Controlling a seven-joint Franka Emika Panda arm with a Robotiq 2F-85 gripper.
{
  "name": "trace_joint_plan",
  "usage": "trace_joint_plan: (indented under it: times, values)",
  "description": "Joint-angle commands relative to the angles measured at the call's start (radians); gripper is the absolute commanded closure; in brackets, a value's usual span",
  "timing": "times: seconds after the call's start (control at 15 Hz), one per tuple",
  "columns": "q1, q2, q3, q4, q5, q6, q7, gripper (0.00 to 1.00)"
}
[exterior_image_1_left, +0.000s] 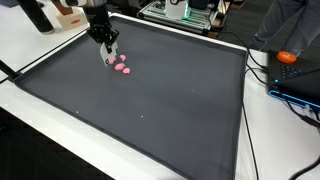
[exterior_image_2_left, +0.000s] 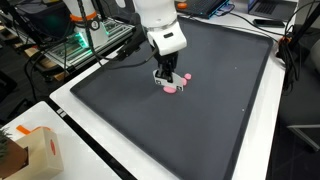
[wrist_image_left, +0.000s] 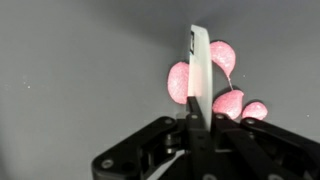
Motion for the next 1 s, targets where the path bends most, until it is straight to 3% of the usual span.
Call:
trace_joint_plan:
  times: [0.0, 0.47, 0.93]
  values:
    - [-0.003, 0.031, 0.012, 0.009, -0.032, 0.047, 0.016, 0.99]
    - [0.031, 0.071, 0.004, 0.064, -0.109, 0.053, 0.095, 0.99]
    - [0.038, 0.109, 0.005, 0.123, -0.117, 0.06, 0.139, 0.99]
